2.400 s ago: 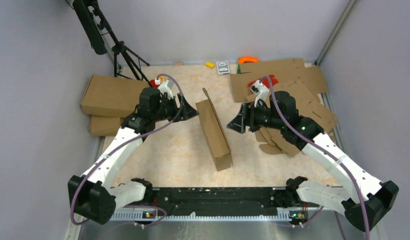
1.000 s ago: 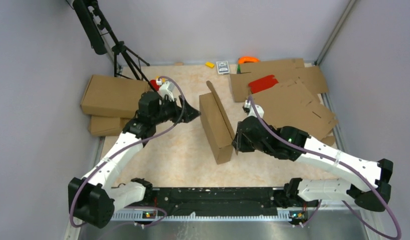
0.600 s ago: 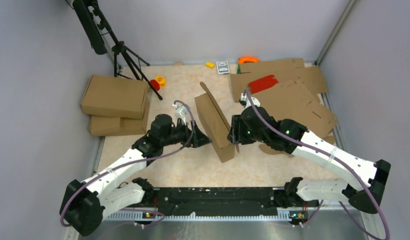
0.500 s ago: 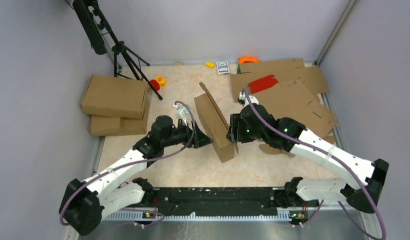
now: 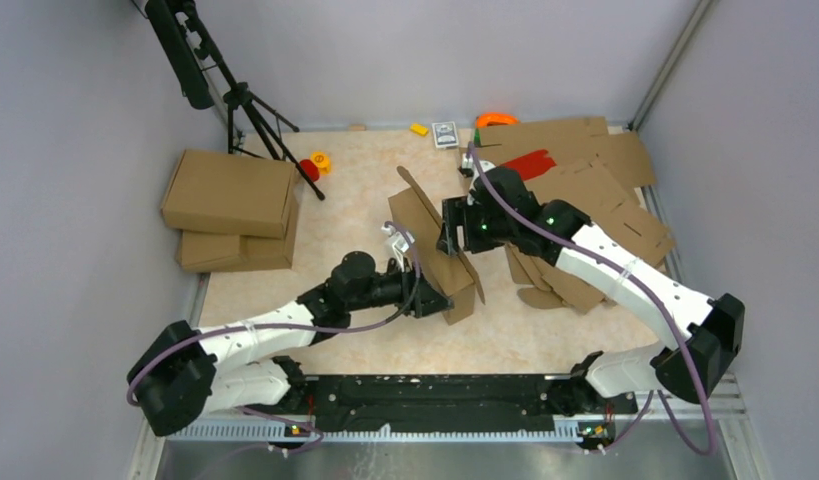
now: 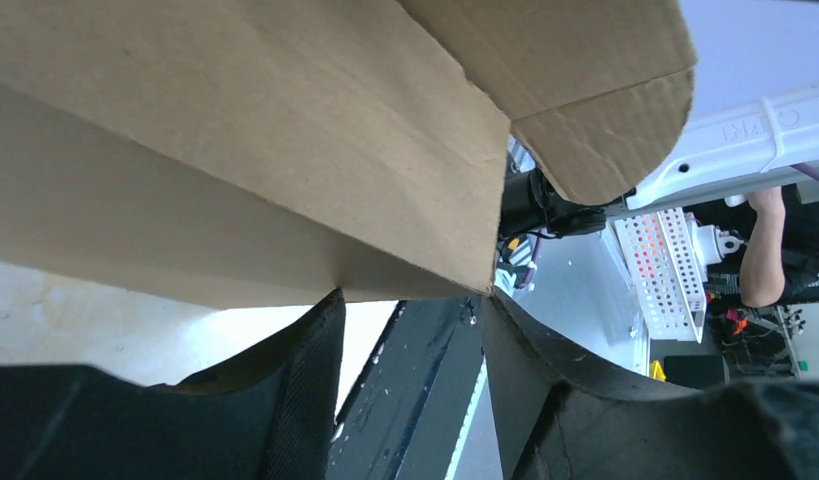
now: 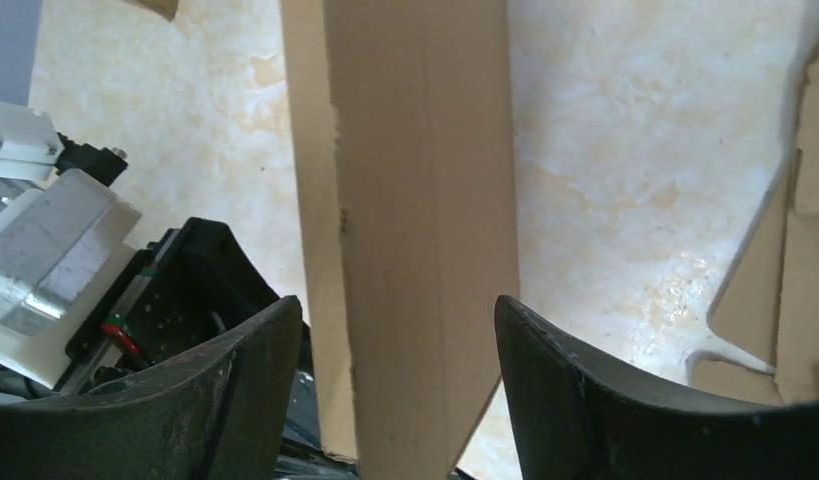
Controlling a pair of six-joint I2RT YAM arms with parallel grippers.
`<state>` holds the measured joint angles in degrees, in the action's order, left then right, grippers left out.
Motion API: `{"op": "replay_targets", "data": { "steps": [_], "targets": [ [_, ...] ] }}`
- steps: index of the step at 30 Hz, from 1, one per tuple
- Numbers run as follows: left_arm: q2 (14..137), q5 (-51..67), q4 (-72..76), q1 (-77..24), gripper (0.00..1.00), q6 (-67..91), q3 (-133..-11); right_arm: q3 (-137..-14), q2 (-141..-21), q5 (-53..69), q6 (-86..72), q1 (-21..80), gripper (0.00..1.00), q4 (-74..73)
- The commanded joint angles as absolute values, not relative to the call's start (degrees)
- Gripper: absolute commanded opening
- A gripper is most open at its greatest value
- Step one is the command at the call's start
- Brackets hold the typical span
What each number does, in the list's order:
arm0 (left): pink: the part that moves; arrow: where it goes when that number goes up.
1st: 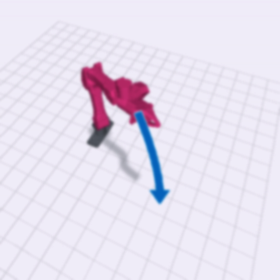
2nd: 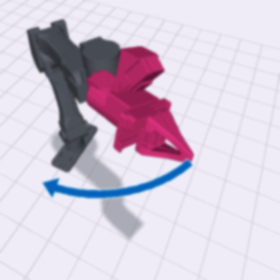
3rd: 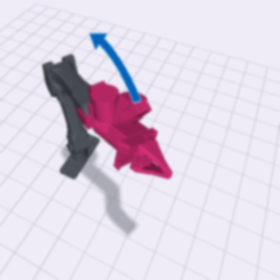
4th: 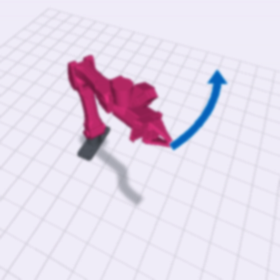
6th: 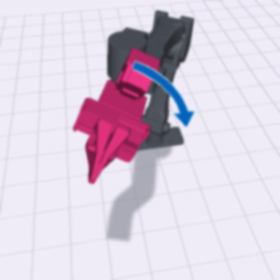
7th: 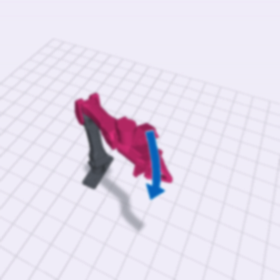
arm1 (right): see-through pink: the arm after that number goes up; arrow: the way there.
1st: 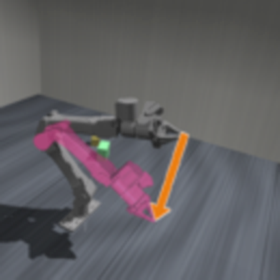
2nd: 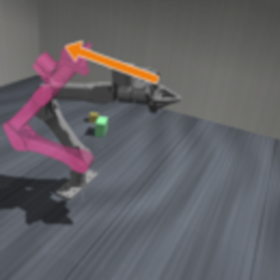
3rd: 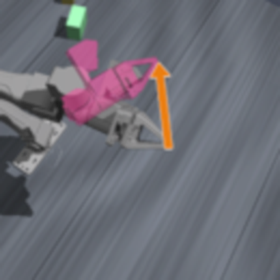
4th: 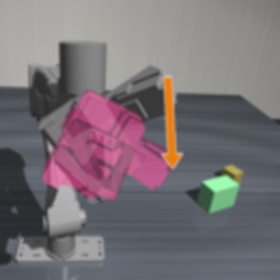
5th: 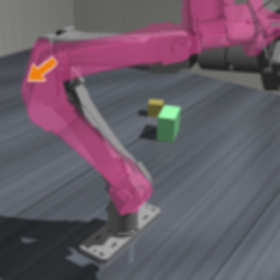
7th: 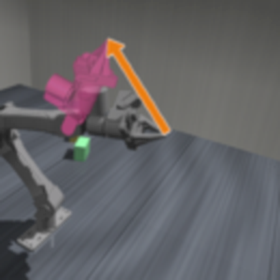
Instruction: Fold the paper box
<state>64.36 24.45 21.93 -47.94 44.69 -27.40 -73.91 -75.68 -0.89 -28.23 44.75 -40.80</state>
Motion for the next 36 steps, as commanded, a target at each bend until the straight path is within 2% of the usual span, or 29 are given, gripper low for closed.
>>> {"op": "replay_targets", "data": {
  "steps": [1,11,16,19,22,25,31,36],
  "targets": [
    [66.56,21.20,32.60,-49.40,0.53,45.66,-26.53,-76.58,-77.55,5.77,-25.73,43.71,0.70,-37.64],
    [80.07,14.88,50.63,-53.43,0.51,46.75,-29.65,-75.83,-74.16,6.13,-27.67,37.40,0.70,-35.73],
    [88.90,14.42,56.27,-54.90,0.55,47.15,-34.54,-75.09,-74.80,6.37,-26.42,34.95,0.71,-36.91],
    [92.47,15.06,55.92,-54.93,0.57,46.82,-38.46,-72.52,-73.81,6.64,-27.32,32.20,0.71,-33.66],
    [90.89,13.91,54.82,-54.93,0.58,45.27,-38.17,-72.22,-72.48,5.43,-26.86,29.89,0.71,-33.05],
    [85.95,12.69,46.74,-54.78,0.61,42.29,-37.86,-74.08,-71.41,1.36,-24.51,29.28,0.73,-34.91],
    [69.72,9.34,14.93,-51.56,0.67,37.58,-39.64,-83.11,-71.71,-7.87,-21.40,29.23,0.80,-46.68],
    [57.24,16.82,-4.05,-38.23,0.69,31.22,-43.18,-80.21,-64.96,-5.88,-16.99,29.09,0.90,-48.33]
  ]
}}
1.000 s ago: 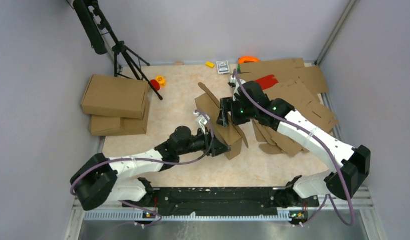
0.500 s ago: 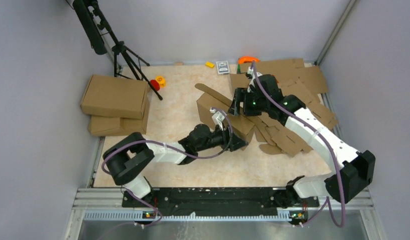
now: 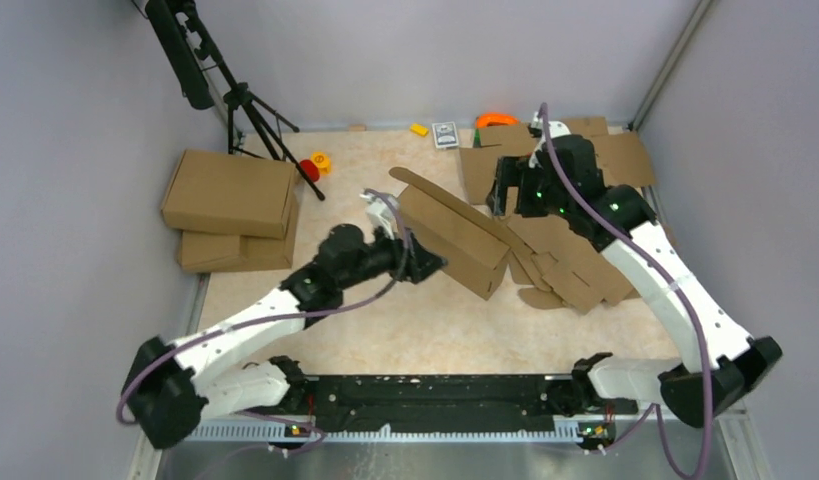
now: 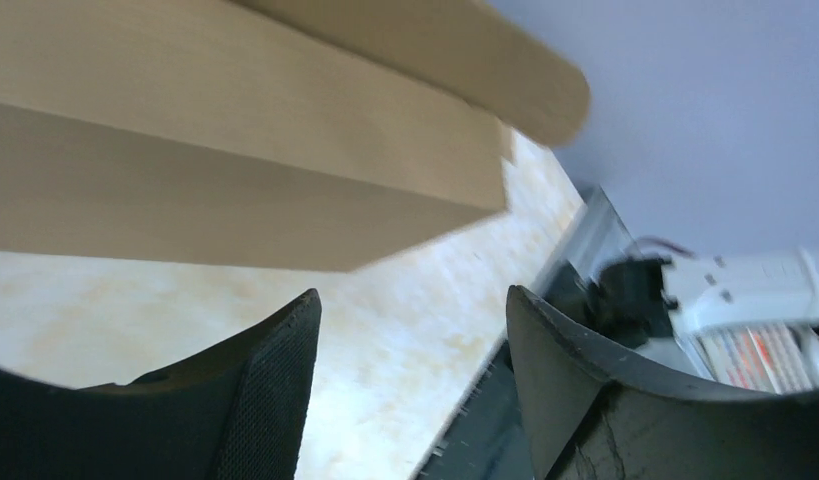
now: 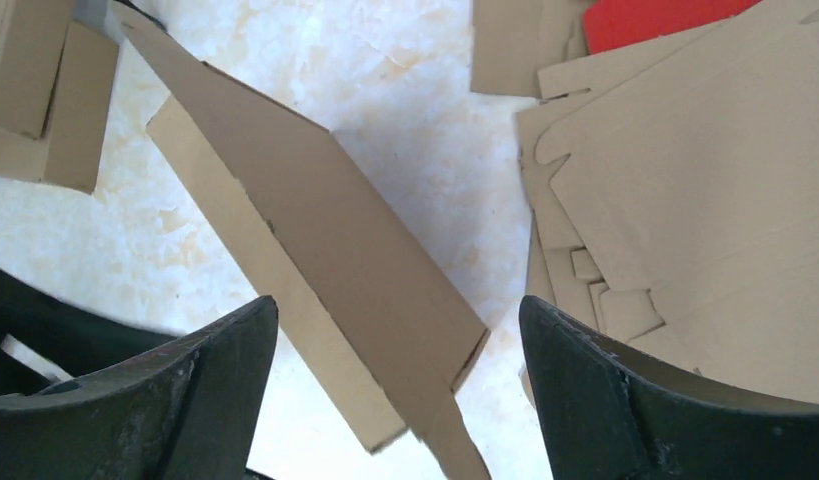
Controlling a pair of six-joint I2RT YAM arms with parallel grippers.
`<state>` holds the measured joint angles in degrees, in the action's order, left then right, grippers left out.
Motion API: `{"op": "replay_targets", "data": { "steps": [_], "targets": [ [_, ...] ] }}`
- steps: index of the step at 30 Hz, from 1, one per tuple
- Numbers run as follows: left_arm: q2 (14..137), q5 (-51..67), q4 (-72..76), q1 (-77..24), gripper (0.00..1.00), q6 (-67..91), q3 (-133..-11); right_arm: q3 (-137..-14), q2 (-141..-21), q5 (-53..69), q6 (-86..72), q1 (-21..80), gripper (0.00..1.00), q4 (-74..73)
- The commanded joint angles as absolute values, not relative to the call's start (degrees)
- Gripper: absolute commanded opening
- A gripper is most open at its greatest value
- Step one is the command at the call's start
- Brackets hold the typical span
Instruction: Fold the paper box
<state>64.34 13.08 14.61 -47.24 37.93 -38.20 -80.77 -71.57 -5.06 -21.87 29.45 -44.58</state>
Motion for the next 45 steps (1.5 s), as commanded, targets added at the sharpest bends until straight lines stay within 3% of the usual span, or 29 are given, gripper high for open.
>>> {"op": "replay_targets", "data": {
  "steps": [1,6,11,18,33,38,45],
  "targets": [
    [56.41,17.54,-8.30,-33.47,0.70,28.54,-45.21,-79.06,-63.44,-5.50,-17.12,29.09,0.90,-48.56],
    [62.90,16.85,-19.38,-21.42,0.70,23.51,-55.73,-79.79,-62.28,-4.11,-19.10,29.13,0.72,-58.26],
    [67.71,20.13,-12.45,-16.07,0.78,19.41,-58.97,-77.90,-59.82,-3.46,-19.80,29.14,0.57,-61.25],
    [75.78,26.65,-7.78,-14.15,0.78,4.43,-66.33,-75.02,-58.78,1.26,-20.61,29.09,0.56,-60.29],
    [96.24,44.32,-20.69,-14.24,0.77,-14.54,-88.17,-71.84,-59.65,0.18,-22.25,29.11,0.51,-58.40],
    [100.48,48.81,-24.49,-14.85,0.67,-14.87,-91.96,-70.98,-59.81,0.41,-23.88,29.09,0.45,-56.77],
    [99.49,42.93,-26.46,-17.12,0.47,-15.46,-90.53,-69.99,-61.26,0.80,-25.50,29.10,0.34,-53.92]
  ]
}}
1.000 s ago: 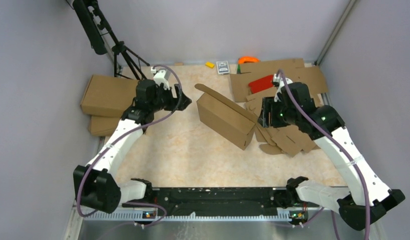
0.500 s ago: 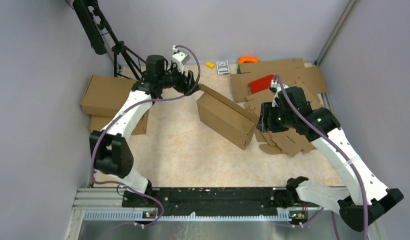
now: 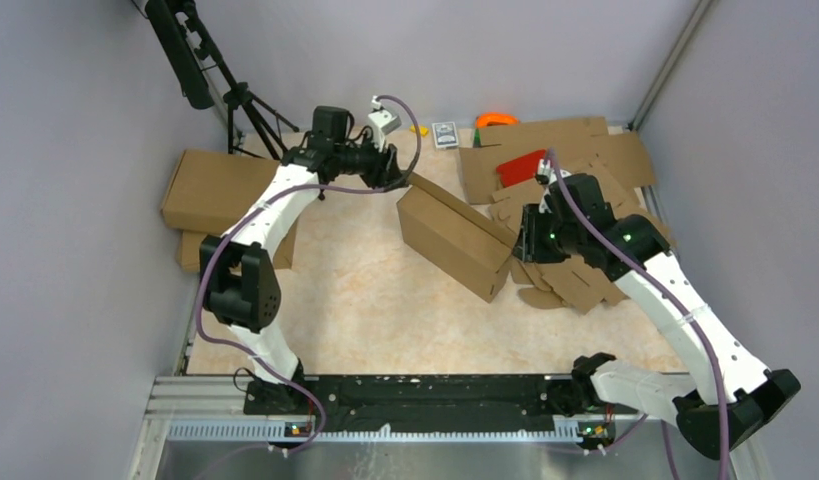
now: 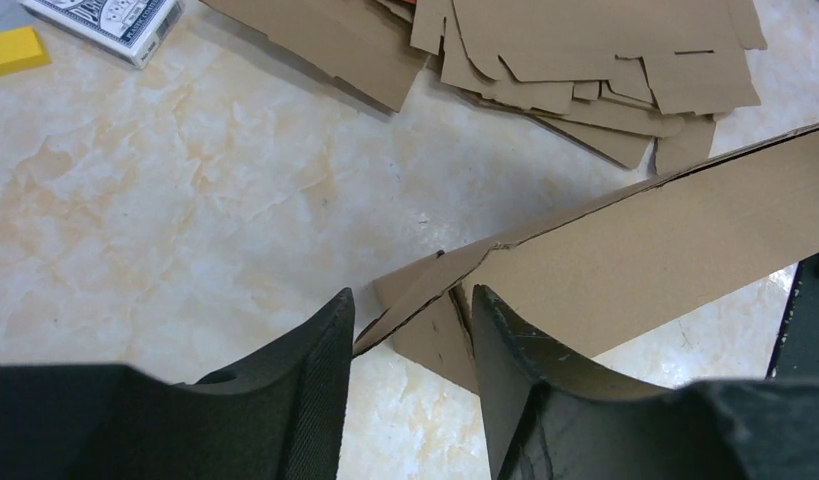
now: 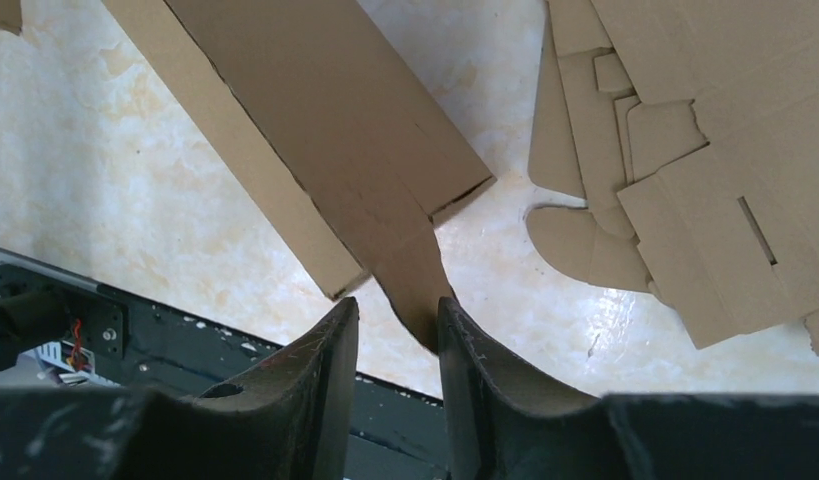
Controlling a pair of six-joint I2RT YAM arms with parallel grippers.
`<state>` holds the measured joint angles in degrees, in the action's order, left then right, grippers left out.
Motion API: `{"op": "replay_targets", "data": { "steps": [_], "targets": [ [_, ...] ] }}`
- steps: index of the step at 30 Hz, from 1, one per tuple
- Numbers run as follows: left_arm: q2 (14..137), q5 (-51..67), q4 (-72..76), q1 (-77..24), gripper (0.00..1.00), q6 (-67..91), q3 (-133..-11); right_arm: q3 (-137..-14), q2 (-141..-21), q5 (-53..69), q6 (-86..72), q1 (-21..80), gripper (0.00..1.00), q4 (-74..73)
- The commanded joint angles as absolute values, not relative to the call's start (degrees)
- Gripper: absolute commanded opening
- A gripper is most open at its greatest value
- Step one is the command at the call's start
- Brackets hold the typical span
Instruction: Fold the paper box
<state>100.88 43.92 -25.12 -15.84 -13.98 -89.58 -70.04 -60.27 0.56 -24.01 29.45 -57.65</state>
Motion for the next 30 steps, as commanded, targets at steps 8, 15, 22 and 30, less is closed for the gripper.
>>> {"op": "replay_targets", "data": {
  "steps": [8,15,22,30],
  "targets": [
    [95.42,36.86,-27.34,-19.79,0.34,-11.40,-88.49,-70.08,-62.38,0.52,-26.98,29.09,0.24,-52.34],
    [93.32,32.69,-28.69,-21.31,0.18,-4.30,-87.73,-70.13,-62.70,0.70,-27.81,29.16,0.29,-53.26],
    [92.31,32.01,-28.21,-21.53,0.08,-1.39,-85.71,-68.24,-61.15,0.97,-27.79,29.09,0.32,-53.87],
    [90.64,29.62,-29.32,-22.18,0.03,3.62,-85.06,-67.57,-60.03,0.72,-26.49,29.12,0.40,-56.37]
  ]
}}
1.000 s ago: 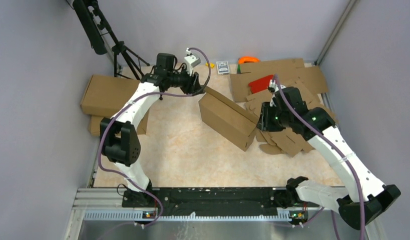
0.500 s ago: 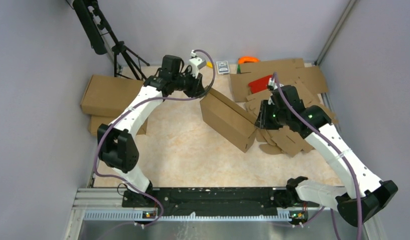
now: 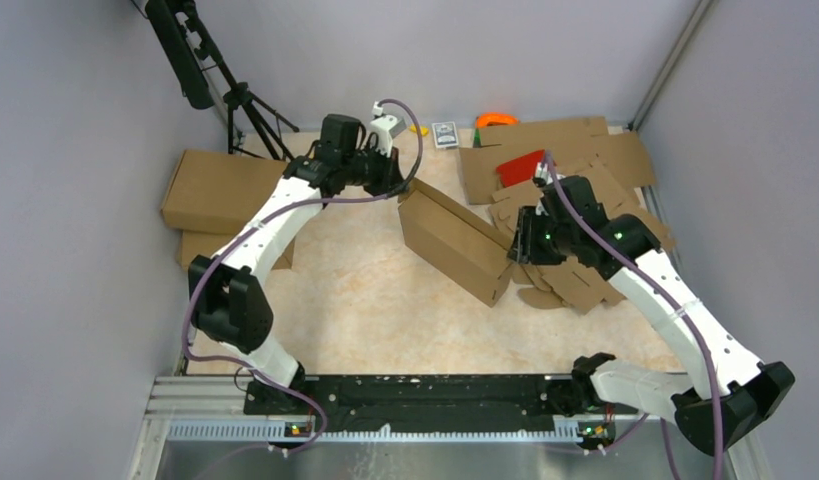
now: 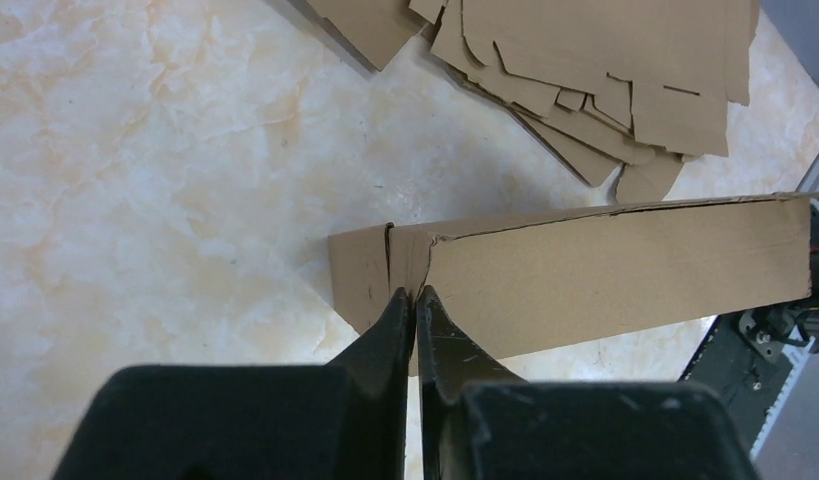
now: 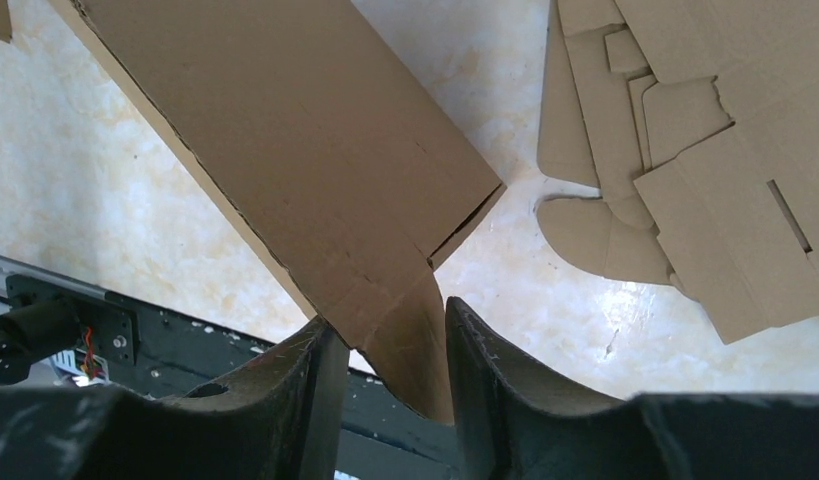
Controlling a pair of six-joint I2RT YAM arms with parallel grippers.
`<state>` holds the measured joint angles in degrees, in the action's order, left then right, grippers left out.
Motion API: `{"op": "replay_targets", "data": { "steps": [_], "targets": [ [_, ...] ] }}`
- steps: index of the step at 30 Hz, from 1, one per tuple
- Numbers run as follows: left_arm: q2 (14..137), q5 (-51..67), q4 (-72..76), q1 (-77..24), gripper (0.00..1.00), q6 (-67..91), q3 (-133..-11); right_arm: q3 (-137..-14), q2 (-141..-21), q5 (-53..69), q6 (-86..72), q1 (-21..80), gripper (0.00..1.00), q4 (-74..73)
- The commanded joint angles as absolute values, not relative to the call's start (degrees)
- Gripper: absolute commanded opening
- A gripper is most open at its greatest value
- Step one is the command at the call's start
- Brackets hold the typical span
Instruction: Fold the paper box
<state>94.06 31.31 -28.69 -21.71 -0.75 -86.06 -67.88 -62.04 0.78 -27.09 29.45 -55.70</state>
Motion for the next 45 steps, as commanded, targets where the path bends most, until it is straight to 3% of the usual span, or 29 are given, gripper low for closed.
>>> {"op": "replay_targets", "data": {
  "steps": [1,29,34,38,42,45],
  "targets": [
    [90.34,29.53,-29.23,-22.27,0.03,4.62,-84.87,-67.25,-59.86,0.94,-26.39,29.11,0.40,-56.46],
    [85.28,16.73,-31.90,-29.34,0.00,10.89,-77.11,-67.76,-59.08,-2.53,-33.79,29.14,0.07,-53.57],
    [85.20,15.97,-33.33,-30.22,0.00,11.43,-77.33,-68.38,-59.81,-3.30,-37.79,29.16,0.06,-52.90],
    [84.59,15.11,-33.57,-31.20,0.00,12.80,-76.75,-68.29,-60.02,-6.53,-41.30,29.18,0.09,-53.05],
    [83.45,13.59,-33.83,-32.01,0.00,14.40,-76.25,-68.47,-60.54,-7.83,-42.30,29.14,0.35,-53.46],
    [82.82,12.40,-34.41,-32.03,0.00,15.16,-76.19,-69.70,-60.83,-8.84,-41.26,29.18,0.39,-55.35]
  ]
}}
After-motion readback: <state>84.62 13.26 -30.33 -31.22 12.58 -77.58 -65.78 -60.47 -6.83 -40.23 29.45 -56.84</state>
